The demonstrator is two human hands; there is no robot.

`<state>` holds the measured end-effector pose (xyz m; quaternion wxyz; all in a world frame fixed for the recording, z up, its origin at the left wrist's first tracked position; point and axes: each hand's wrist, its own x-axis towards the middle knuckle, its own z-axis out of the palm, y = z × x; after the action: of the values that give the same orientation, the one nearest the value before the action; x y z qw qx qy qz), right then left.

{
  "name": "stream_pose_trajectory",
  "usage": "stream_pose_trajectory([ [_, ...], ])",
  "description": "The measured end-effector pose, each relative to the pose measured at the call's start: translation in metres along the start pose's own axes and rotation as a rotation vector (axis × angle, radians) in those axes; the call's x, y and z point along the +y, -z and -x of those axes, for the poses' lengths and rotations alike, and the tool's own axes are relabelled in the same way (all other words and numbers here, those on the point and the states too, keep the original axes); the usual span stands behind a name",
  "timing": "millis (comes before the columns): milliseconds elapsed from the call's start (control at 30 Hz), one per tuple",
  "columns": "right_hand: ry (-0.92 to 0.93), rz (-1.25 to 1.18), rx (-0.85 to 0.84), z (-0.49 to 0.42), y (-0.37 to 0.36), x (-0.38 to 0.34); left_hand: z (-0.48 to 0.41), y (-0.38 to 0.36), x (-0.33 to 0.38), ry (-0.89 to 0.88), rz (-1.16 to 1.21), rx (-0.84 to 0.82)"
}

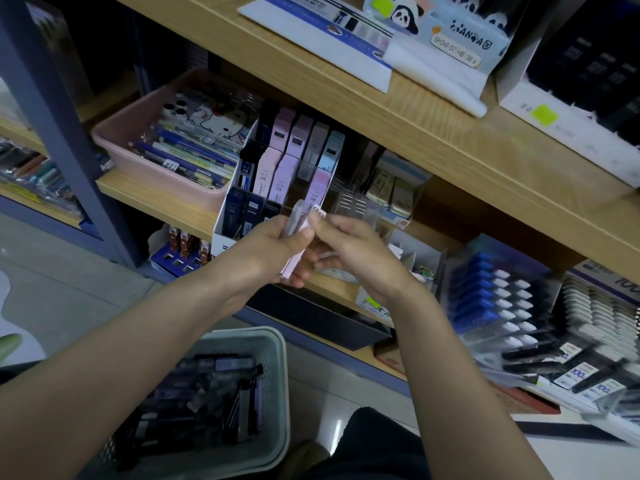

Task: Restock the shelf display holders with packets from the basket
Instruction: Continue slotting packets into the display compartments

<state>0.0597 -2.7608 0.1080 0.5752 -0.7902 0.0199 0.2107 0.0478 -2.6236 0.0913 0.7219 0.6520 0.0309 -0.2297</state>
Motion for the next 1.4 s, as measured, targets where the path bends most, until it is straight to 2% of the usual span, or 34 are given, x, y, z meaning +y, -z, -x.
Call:
stream_pose_trajectory([
  [167, 0.1, -0.129, 0.068, 0.009, -0.003, -0.004, 0.01, 0.008, 0.006, -0.018, 0.072, -0.03],
  [367, 0.075, -0.331, 0.317, 0.006, -0.013, -0.011, 0.022, 0.022, 0.01, 0.026, 0.114, 0.023],
  [600, 0.076, -0.32, 0.262, 0.0, -0.029, -0.014, 0.028, 0.043, 0.009, -0.003, -0.007, 0.182],
  [733, 0.097, -0.144, 0.241, -0.005, -0.036, -0.016, 0.029, 0.056, 0.01, -0.021, -0.044, 0.216],
  [867, 0.254, 0.155, 0.362, -0.015, -0.03, -0.01, 0.031, 0.064, 0.012, -0.015, -0.024, 0.228],
  [1000, 0.335, 0.281, 0.468, -0.021, -0.026, 0.0, 0.03, 0.069, 0.014, -0.018, -0.001, 0.242],
  [1200, 0.332, 0.716, 0.482, -0.02, -0.027, 0.014, 0.029, 0.077, 0.014, -0.015, 0.014, 0.248],
  [1400, 0.32, 0.844, 0.469, -0.019, -0.029, 0.017, 0.03, 0.073, 0.015, -0.022, 0.054, 0.197],
])
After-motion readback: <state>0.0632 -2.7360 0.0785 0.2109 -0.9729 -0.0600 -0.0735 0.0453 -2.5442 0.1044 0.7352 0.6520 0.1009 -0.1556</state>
